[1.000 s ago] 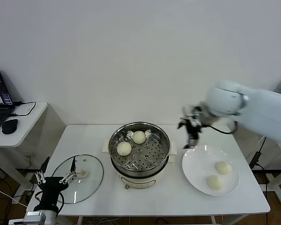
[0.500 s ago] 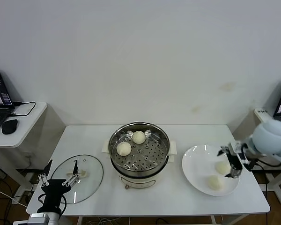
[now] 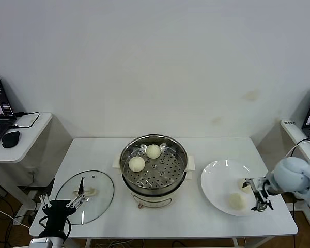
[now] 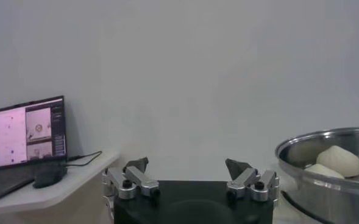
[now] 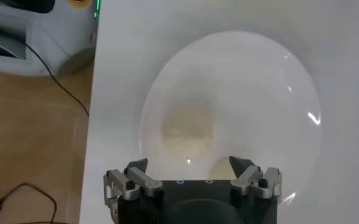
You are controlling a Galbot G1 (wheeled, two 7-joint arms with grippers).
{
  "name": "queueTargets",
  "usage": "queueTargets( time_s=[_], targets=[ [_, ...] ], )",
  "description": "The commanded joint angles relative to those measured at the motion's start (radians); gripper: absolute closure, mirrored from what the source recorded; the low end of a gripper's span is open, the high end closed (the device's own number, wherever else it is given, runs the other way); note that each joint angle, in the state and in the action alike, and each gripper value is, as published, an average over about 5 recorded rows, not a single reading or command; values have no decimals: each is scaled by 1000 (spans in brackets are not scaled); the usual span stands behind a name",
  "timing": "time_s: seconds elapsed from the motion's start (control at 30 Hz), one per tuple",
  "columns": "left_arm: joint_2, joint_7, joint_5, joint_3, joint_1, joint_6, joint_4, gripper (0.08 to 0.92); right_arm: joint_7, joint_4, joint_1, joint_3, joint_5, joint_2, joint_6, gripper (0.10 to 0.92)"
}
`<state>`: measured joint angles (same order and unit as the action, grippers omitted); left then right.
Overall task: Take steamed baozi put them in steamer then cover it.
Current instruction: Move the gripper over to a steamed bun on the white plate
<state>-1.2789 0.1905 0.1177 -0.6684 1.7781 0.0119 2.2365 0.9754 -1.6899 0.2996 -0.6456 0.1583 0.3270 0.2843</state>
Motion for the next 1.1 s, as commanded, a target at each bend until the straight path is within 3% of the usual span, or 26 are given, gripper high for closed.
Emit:
queueTargets(
  time_s=[0.03,0.57,1.1],
  targets=[
    [-2,0,-1,-3,2,0,-2,177,-34,55,146,105,41,77,-10,203],
    [-1,1,3,-2,-7,2,-17,177,-40,115,141,108,47,114,5,216],
    [-2,2,5,-6,-7,2,-14,177,22,116,-25,63,-24,105,17,410]
  ],
)
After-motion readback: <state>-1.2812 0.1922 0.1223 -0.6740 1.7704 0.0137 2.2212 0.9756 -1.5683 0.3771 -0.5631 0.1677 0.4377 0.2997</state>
